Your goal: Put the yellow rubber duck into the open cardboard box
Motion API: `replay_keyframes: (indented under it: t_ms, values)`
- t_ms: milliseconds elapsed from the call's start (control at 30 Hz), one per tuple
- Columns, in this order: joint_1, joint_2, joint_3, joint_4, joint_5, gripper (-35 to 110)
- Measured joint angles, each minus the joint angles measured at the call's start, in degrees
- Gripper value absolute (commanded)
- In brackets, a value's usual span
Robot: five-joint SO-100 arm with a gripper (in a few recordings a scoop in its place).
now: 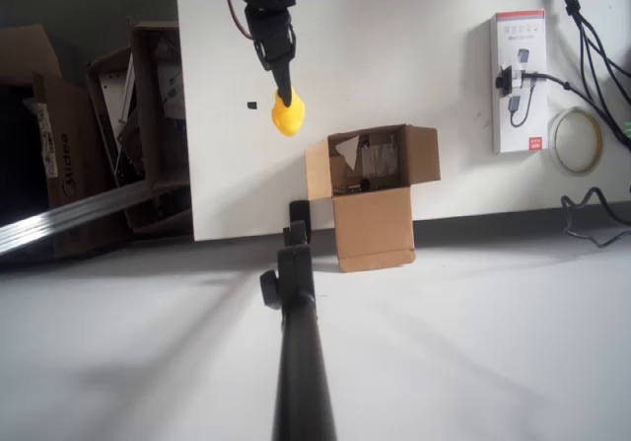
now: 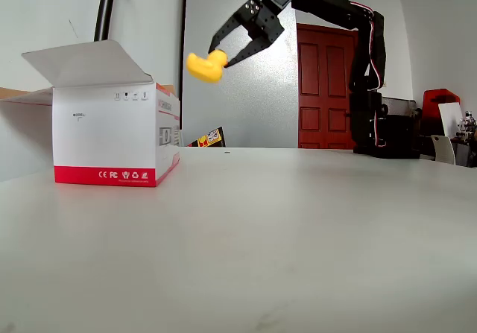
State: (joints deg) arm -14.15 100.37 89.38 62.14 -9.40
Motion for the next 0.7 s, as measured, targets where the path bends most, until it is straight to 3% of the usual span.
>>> replay_keyframes:
  t_ms: [500,700]
  values:
    - [-8.7,-14.6,-24.1,-0.7,1.0,8]
    - [-12.0,-19.5,-25.7,-3.9,1.1,7]
